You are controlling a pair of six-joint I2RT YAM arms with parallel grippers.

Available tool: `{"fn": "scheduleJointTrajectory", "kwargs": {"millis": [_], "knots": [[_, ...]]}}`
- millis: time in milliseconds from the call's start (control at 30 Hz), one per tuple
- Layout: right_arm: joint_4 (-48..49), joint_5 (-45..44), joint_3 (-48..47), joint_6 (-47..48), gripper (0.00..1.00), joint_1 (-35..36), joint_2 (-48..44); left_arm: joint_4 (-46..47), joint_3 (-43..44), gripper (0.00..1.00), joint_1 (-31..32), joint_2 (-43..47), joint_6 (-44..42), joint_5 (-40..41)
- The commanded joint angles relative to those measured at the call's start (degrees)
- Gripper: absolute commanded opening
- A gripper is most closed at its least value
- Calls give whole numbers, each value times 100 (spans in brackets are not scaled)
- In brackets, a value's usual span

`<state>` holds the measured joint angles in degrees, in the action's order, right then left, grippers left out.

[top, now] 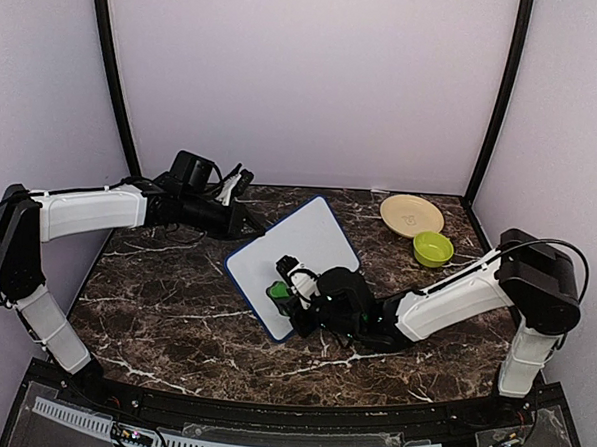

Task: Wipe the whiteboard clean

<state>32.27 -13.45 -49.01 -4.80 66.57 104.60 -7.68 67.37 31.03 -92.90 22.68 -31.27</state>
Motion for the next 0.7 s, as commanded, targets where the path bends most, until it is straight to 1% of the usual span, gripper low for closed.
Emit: {"fn": "scheduleJointTrajectory", "kwargs": {"millis": [0,167,300,400,533,667], "knots": [[-135,-75,-69,88,1,-49,164,79,118,0,95,39,8,-187],[-133,32,179,50,1,-578,-112,76,131,0,96,36,9,-192],[-188,20,156,90,1,-665,-172,65,140,0,90,35,9,-172],[-177,-19,55,35,1,-528,-110,80,132,0,95,30,24,-170],[-255,-261,-200,22,0,-65,74,83,127,0,96,21,22,-154],[-185,-347,-286,-89,1,255,267,74,131,0,97,20,18,-154]]}}
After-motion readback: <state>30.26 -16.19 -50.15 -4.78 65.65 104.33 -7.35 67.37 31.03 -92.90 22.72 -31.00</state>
